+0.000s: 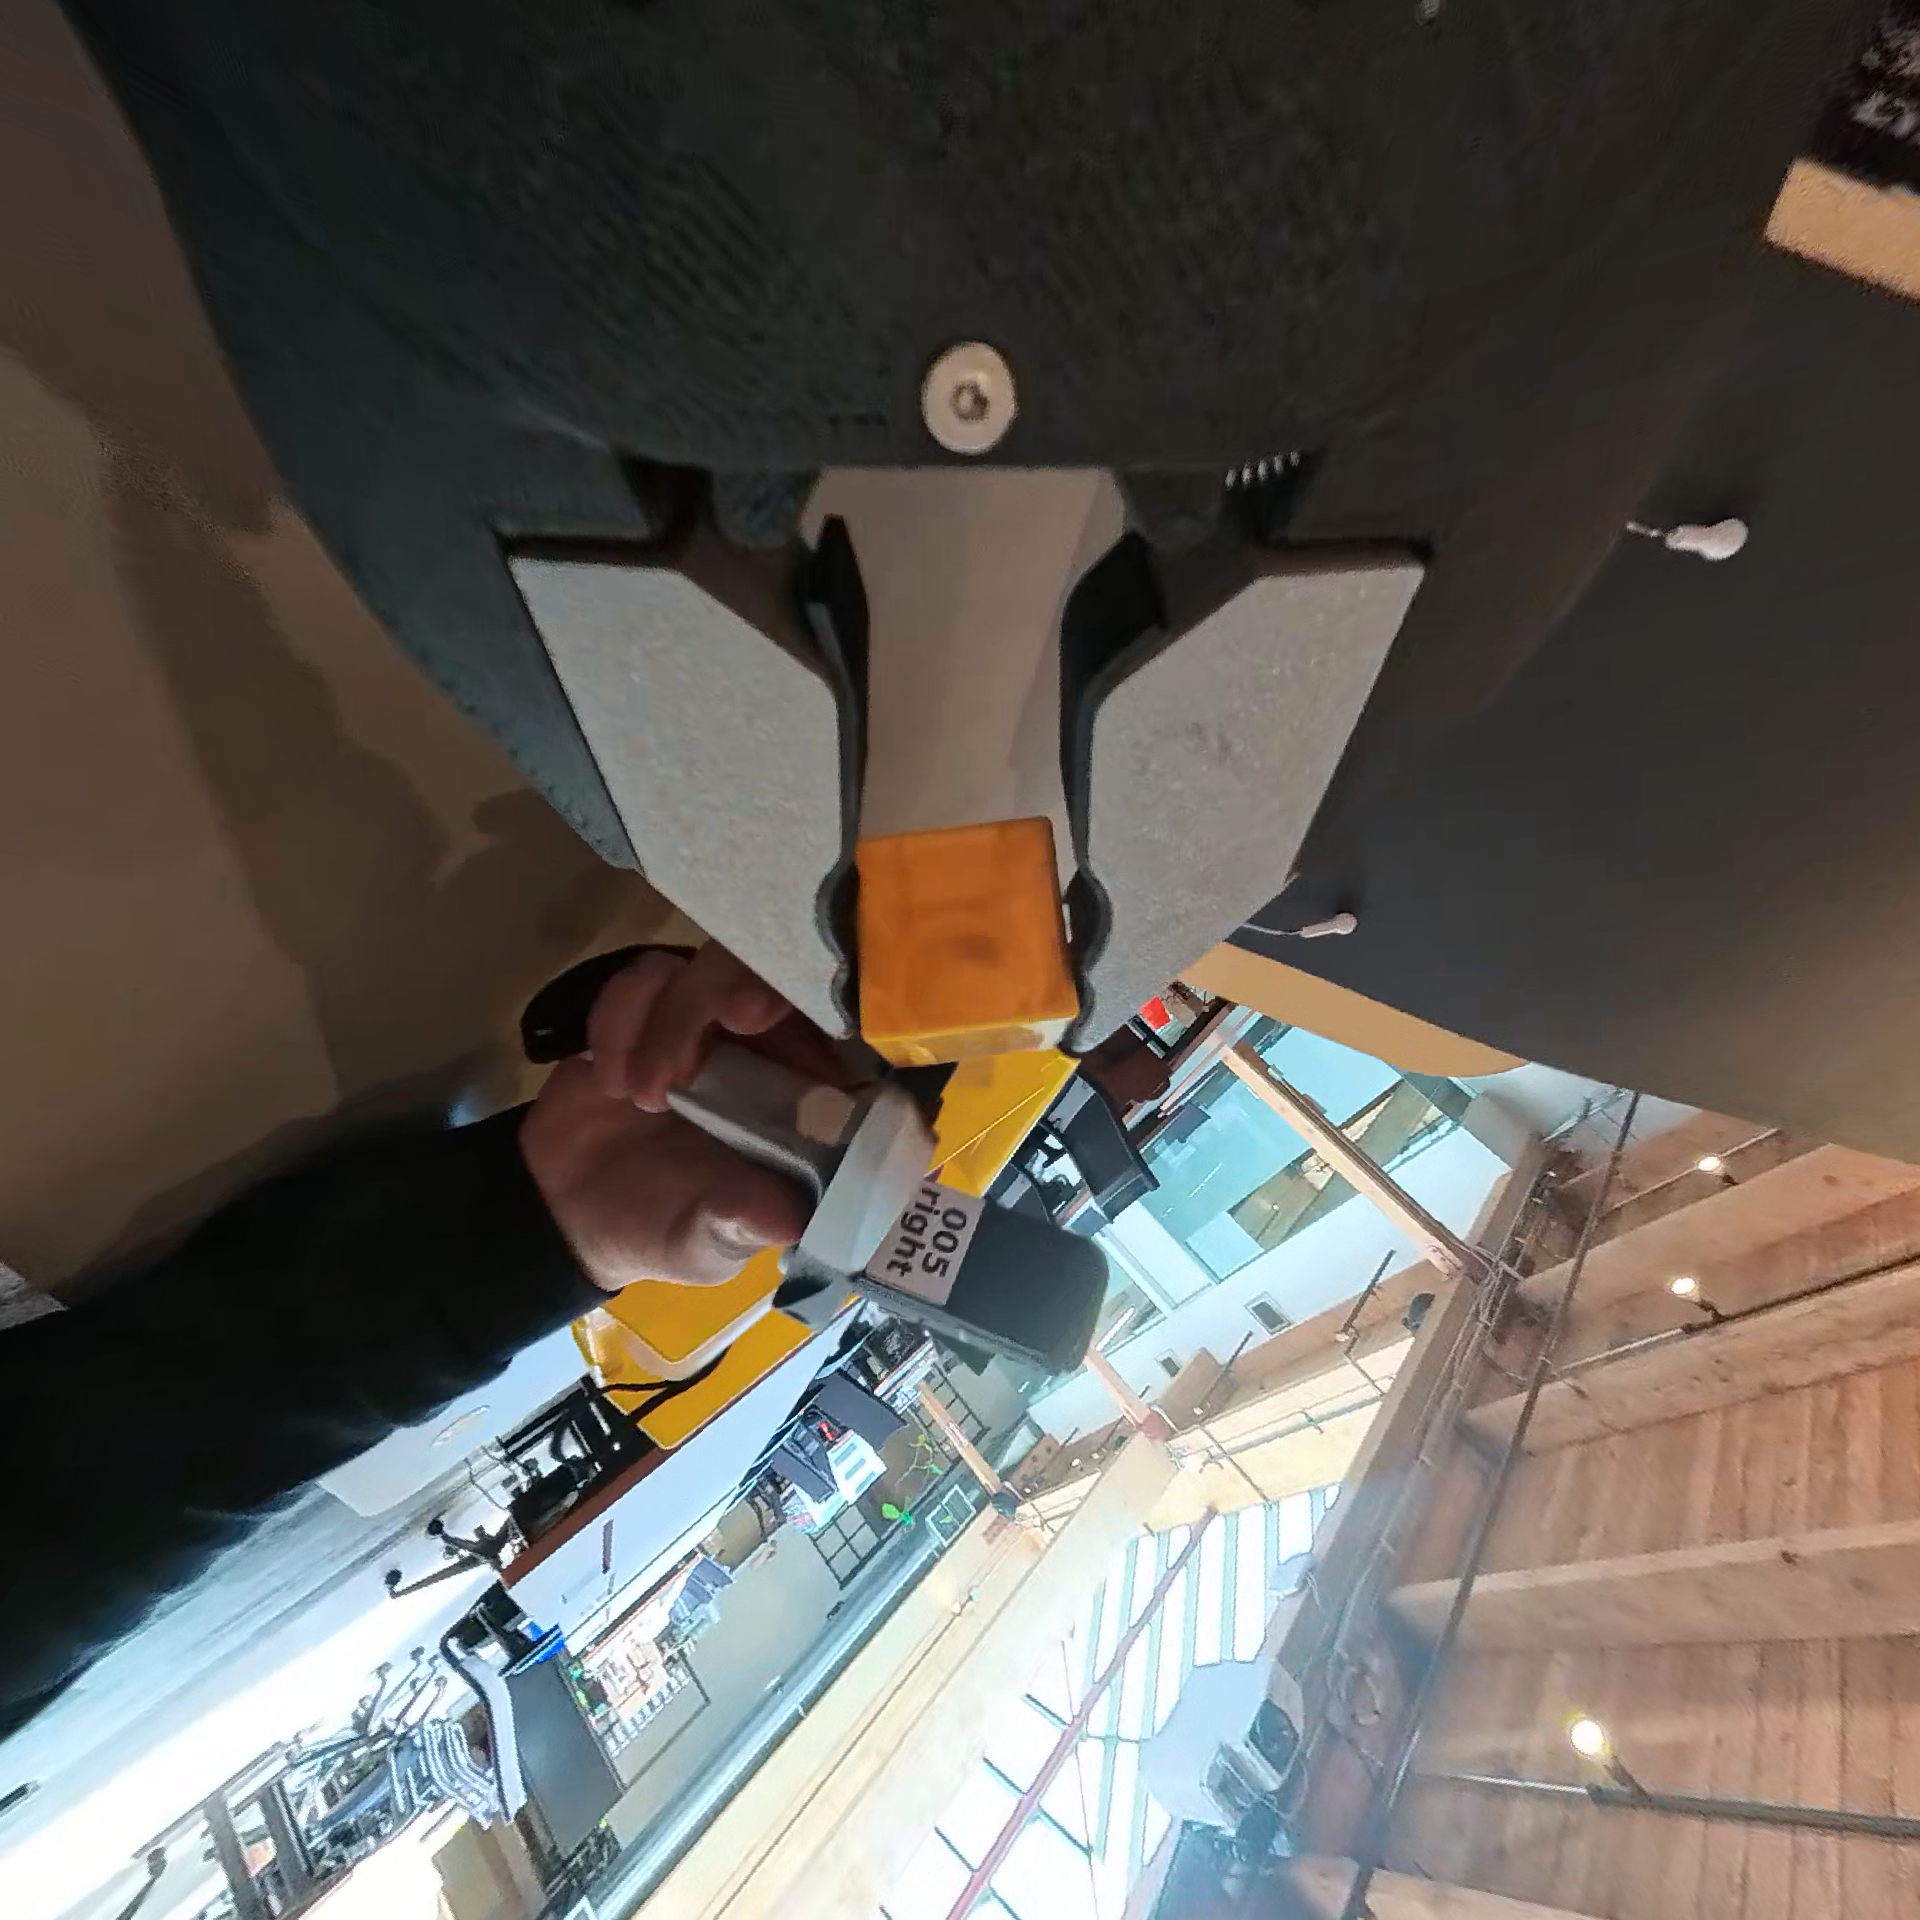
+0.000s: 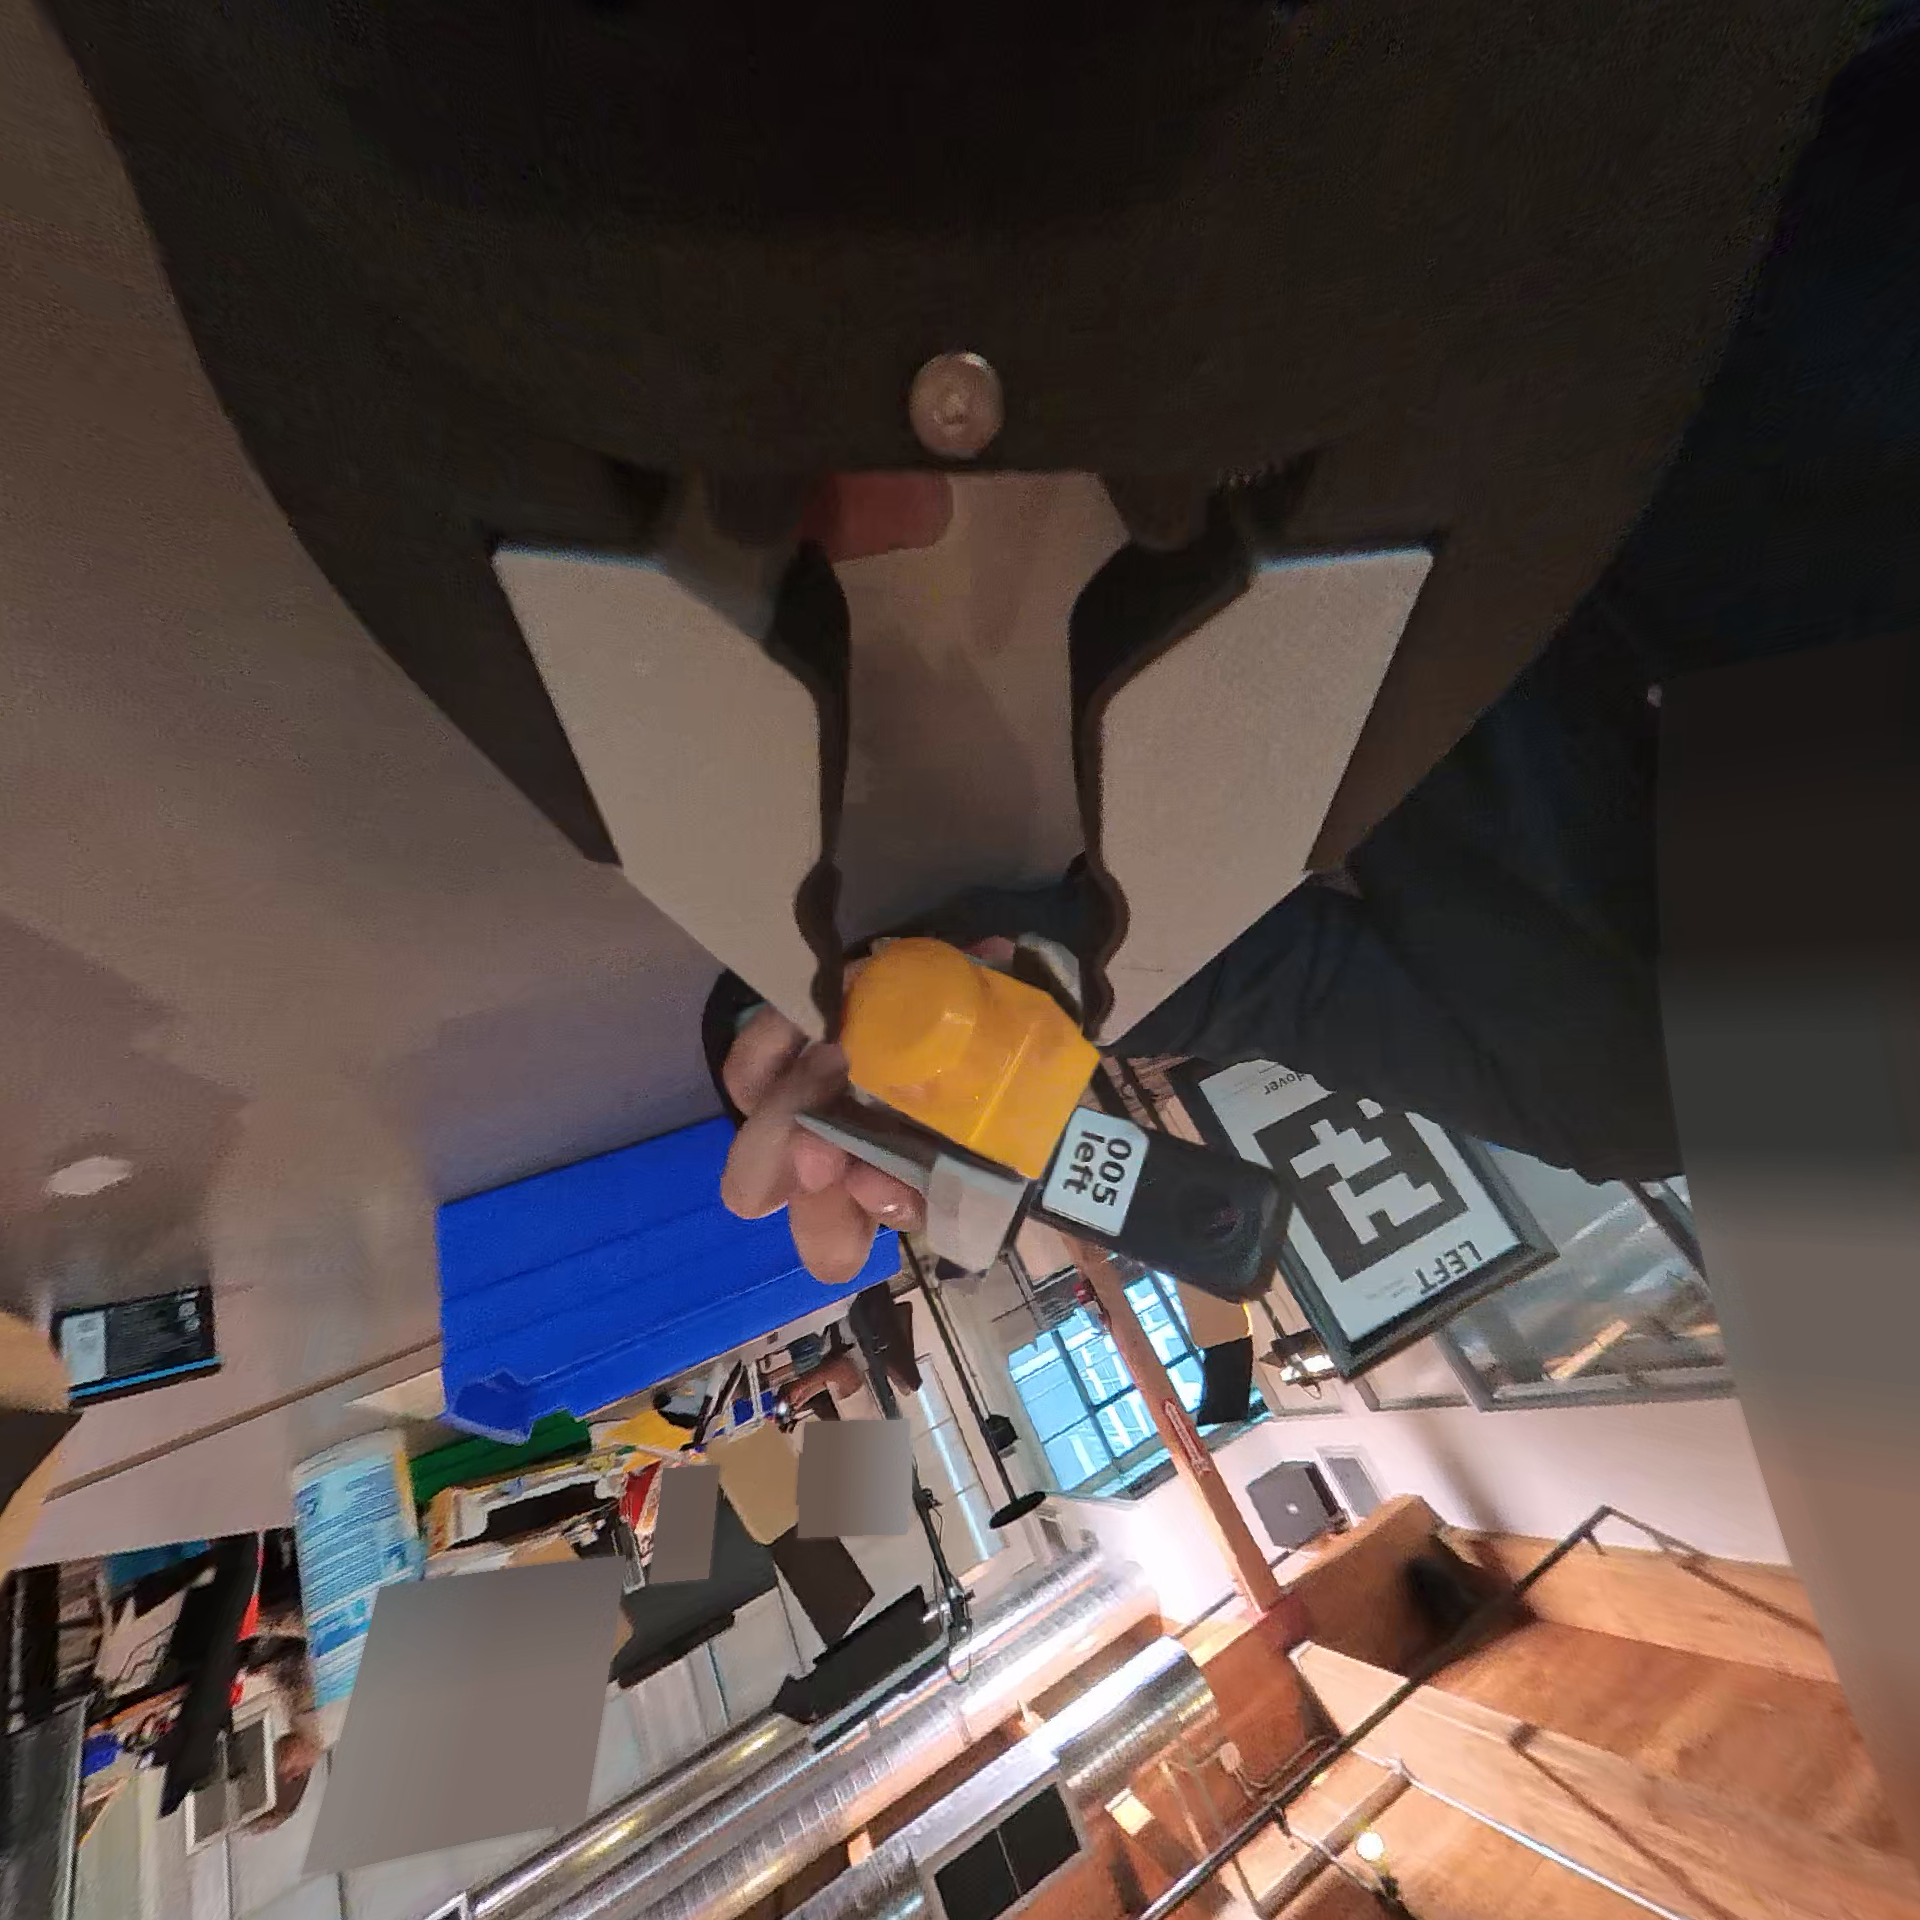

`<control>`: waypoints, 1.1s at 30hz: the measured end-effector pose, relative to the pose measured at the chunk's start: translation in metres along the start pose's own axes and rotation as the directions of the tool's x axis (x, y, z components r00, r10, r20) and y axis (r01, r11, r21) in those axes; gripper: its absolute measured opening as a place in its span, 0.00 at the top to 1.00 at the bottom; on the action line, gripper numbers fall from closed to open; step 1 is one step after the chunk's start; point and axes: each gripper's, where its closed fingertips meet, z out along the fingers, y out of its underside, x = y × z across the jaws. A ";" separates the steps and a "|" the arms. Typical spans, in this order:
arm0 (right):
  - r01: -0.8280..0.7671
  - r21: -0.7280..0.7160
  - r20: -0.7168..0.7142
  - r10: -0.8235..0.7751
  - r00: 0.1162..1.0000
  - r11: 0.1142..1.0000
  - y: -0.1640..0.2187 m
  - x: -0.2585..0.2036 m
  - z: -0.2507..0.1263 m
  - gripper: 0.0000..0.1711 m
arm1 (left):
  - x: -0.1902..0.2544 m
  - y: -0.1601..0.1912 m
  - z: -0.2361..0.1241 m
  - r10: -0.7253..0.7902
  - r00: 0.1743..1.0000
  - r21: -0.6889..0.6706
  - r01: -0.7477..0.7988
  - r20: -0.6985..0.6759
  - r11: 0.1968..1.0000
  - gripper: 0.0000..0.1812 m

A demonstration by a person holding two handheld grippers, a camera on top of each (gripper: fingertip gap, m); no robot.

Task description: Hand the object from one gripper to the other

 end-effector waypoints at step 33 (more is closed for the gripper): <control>0.619 -0.620 -0.264 -0.872 0.413 0.481 0.034 0.050 0.001 0.77 | -0.025 0.069 -0.004 -0.448 0.893 -0.279 0.443 0.049 0.852 0.62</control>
